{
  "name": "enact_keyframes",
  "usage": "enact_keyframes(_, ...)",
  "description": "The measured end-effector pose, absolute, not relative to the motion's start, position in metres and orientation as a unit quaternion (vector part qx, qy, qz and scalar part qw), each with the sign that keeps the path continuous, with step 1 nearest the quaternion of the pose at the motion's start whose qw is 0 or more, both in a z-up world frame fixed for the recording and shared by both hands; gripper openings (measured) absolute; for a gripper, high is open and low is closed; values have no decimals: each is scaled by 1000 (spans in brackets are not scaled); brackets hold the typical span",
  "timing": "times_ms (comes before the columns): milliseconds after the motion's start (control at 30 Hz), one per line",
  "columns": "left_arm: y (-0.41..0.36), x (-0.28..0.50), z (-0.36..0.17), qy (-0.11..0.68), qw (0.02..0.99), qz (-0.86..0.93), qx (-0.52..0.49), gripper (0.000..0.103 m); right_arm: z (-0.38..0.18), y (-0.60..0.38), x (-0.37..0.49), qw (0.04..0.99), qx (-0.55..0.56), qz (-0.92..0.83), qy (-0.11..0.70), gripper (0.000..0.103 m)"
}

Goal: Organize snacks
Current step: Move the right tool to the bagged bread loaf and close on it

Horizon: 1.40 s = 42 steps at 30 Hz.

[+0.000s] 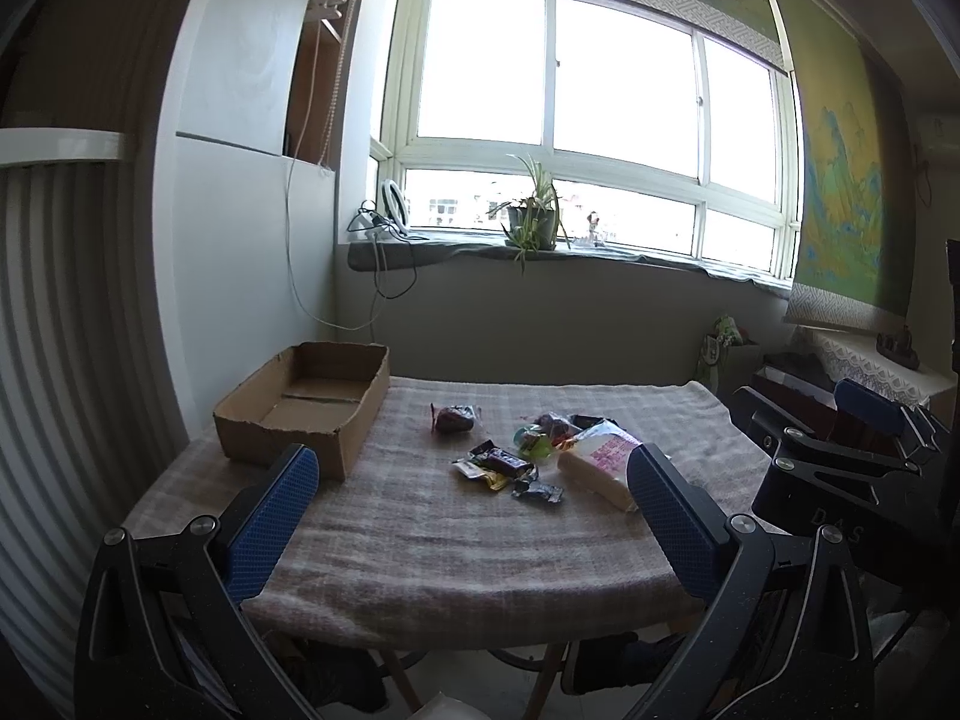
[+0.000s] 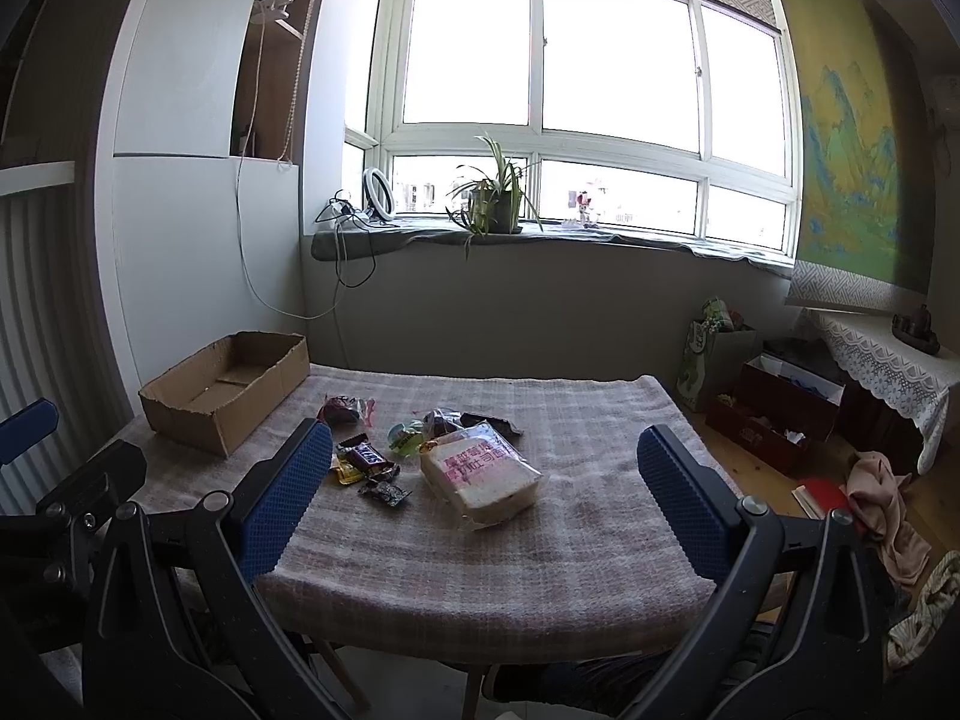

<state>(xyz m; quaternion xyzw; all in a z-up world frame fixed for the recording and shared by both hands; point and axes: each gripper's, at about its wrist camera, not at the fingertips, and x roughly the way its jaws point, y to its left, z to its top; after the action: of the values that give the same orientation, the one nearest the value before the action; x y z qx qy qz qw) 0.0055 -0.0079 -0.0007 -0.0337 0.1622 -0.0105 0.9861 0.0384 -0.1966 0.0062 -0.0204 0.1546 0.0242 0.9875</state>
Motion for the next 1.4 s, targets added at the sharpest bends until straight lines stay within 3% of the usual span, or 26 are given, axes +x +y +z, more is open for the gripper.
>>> enact_keyframes(400, -19, 59, -29, 214, 976, -26, -31, 102, -26, -225, 99, 979, -6, 18, 202, 103)
enact_keyframes(667, -9, 92, -47, 256, 966, -10, -39, 97, -59, -244, 144, 968, 7, 49, 246, 103)
enact_keyframes(1133, 1, 160, -86, 333, 939, -30, -75, 74, -91, -260, 212, 944, -11, 106, 311, 103)
enact_keyframes(1400, -27, 183, -96, 363, 920, -100, -105, 69, -102, -285, 267, 893, 82, 207, 392, 103)
